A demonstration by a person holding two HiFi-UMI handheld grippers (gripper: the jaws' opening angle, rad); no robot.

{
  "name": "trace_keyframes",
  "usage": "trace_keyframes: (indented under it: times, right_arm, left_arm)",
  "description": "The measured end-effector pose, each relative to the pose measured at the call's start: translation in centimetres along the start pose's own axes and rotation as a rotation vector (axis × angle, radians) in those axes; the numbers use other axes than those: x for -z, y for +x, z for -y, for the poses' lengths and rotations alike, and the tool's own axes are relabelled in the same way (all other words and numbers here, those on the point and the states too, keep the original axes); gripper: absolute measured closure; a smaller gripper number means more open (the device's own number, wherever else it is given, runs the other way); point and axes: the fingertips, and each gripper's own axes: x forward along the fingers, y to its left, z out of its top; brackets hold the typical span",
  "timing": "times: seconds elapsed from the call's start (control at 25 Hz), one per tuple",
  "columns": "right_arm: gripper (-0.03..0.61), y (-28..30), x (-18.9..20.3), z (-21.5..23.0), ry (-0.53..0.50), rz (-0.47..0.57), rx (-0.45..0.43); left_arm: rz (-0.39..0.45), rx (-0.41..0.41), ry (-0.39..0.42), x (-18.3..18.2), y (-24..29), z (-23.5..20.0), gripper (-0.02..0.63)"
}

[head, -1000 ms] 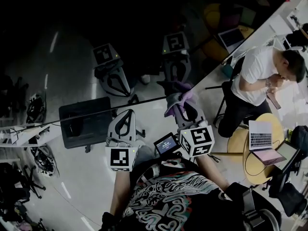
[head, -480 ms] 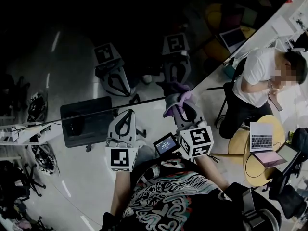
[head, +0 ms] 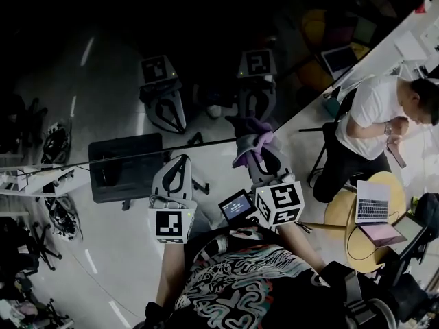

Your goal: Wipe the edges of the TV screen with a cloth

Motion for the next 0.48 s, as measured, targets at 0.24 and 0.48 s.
trace_keyframes:
  times: [0.24,0.48]
  right_arm:
    - [0.468,0.14,-0.02,-0.14,-0.005,-0.002,-0.009]
    - [0.468,-0.09,0.10,-0.22,-0.005,-0.008,-0.013]
  left_arm:
    - [0.009,-0.008,0.004,-0.36,0.31,-0.39,0.595]
    - [0.011,-0.008,0.007,-0.50,-0.06,-0.24,0.595]
